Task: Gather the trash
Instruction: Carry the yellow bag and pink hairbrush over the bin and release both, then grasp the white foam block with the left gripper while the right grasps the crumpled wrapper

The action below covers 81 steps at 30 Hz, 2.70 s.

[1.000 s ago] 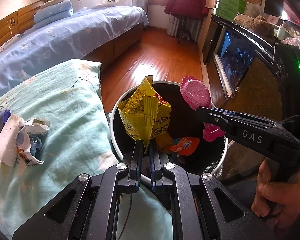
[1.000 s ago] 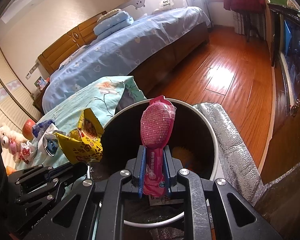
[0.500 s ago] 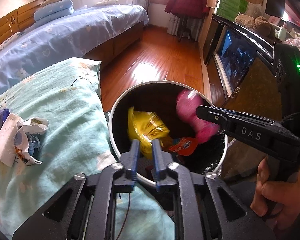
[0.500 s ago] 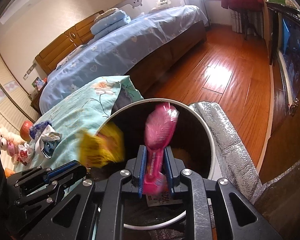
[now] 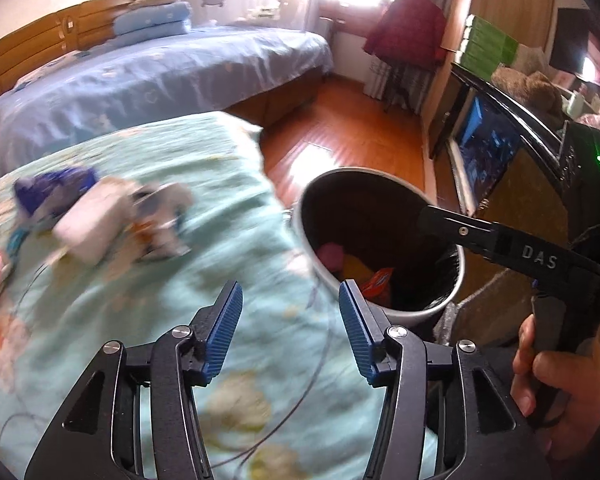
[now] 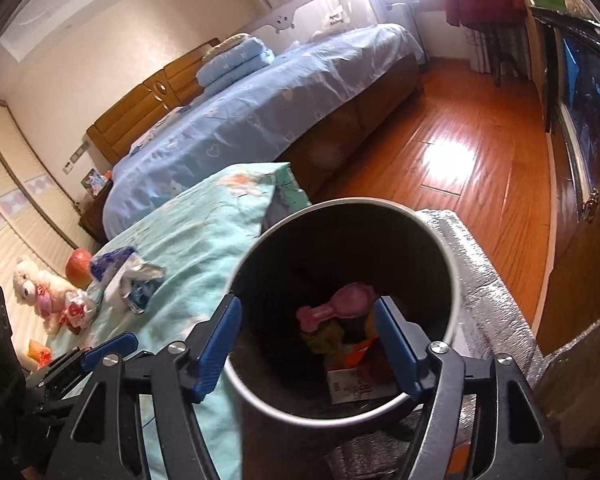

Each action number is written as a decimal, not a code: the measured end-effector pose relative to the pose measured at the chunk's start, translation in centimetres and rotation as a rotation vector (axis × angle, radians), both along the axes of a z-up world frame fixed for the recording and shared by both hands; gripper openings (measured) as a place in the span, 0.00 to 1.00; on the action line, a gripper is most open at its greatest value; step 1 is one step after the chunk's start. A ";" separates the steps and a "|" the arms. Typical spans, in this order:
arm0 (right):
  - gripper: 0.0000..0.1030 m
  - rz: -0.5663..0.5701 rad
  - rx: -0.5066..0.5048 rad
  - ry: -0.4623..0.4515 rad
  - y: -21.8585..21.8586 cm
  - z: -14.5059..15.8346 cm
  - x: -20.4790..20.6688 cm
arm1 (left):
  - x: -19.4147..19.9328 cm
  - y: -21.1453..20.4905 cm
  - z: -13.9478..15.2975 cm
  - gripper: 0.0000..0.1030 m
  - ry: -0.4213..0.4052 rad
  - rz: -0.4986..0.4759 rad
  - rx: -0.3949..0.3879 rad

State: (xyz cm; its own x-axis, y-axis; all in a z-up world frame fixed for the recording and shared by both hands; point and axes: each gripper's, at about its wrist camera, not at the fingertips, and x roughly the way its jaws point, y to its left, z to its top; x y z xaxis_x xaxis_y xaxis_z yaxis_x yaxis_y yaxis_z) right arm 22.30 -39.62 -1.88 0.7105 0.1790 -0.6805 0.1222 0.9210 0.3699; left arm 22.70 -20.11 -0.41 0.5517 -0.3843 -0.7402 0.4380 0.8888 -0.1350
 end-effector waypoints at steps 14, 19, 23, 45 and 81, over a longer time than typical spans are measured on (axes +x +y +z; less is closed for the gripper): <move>0.73 0.142 -0.002 0.005 8.2 -0.6 -0.5 | -1.4 10.2 -1.3 0.50 0.019 0.215 -0.023; 0.73 0.184 -0.018 0.008 10.7 -0.7 -0.1 | -1.1 12.6 -1.7 0.50 0.022 0.252 -0.023; 0.73 0.198 -0.021 0.007 11.7 -0.7 0.2 | -0.7 14.1 -1.9 0.50 0.022 0.276 -0.023; 0.50 0.291 -0.042 0.011 15.2 -0.4 5.2 | 5.8 13.8 -2.2 0.56 0.037 0.179 0.000; 0.08 0.327 -0.017 0.014 15.0 -0.8 5.2 | 5.6 12.3 -1.8 0.37 -0.001 0.081 -0.046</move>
